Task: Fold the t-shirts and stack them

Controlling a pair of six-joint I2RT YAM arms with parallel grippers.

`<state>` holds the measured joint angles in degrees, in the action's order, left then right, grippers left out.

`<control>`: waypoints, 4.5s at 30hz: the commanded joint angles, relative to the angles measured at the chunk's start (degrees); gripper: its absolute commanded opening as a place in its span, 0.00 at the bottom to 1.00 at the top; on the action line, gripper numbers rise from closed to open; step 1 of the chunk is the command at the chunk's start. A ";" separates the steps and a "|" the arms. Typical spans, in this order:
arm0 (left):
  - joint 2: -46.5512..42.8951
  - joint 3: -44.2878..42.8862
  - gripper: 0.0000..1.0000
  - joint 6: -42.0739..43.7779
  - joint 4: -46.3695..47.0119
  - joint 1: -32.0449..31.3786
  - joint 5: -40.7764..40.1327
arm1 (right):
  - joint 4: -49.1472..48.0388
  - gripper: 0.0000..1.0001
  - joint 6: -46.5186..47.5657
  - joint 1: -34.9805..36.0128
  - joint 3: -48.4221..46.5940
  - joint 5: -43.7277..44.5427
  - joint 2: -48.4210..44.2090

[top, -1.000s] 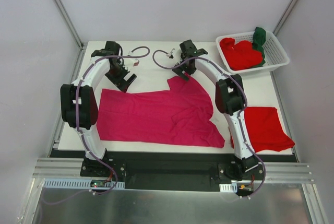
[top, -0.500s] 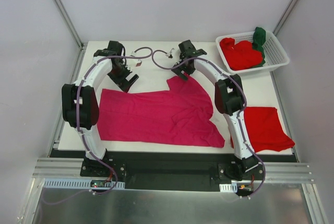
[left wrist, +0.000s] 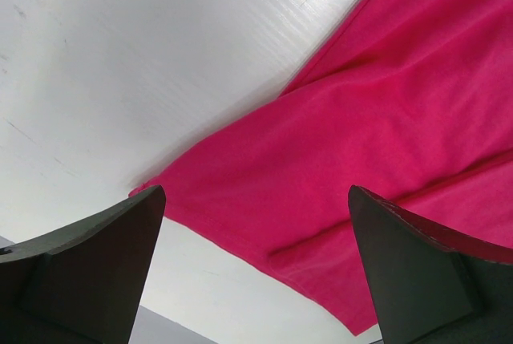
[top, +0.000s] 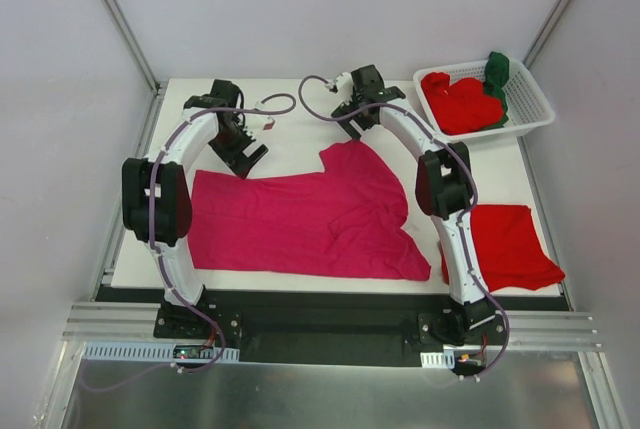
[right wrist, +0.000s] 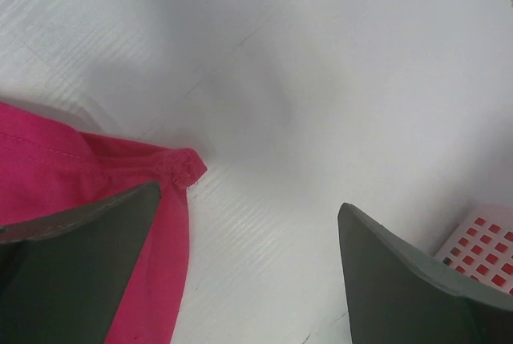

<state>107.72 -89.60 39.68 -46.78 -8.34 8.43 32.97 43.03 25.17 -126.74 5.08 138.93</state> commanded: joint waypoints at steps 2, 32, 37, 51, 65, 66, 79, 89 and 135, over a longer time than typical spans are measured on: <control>0.47 -1.98 0.99 0.84 -1.47 -0.98 -0.52 | -0.01 0.97 -1.89 0.06 -1.76 -1.48 -2.26; 0.38 -1.37 0.99 1.54 -1.47 -3.09 -1.66 | 12.56 0.92 4.70 2.69 -0.89 -5.62 0.38; -0.23 -0.13 0.99 1.36 -1.47 -3.09 -1.57 | 7.04 0.87 4.26 2.52 2.89 4.14 -1.21; 0.29 -0.57 0.99 0.84 -1.47 -3.44 -0.43 | 0.25 0.83 3.91 2.61 3.25 9.95 -1.21; 0.38 -0.66 0.99 0.66 -1.47 -3.88 -0.08 | 1.48 0.43 4.87 3.31 3.96 6.79 -1.12; 0.38 -0.66 0.99 0.66 -1.47 -3.88 0.01 | 2.27 0.42 5.05 3.31 3.52 6.44 -0.77; 0.12 -0.05 0.99 0.66 -1.29 -3.79 -1.13 | 8.51 0.18 5.84 3.40 1.93 0.10 0.28; 1.35 3.91 0.99 3.03 0.38 6.48 -4.91 | 7.81 0.09 6.10 3.40 2.02 0.98 -0.24; 13.92 -5.94 0.43 10.86 -2.61 14.49 -2.72 | 7.37 0.06 4.00 3.75 5.89 0.89 -4.20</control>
<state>122.37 -96.40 50.57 -46.68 5.74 4.01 39.70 48.05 28.36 -121.05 6.20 139.46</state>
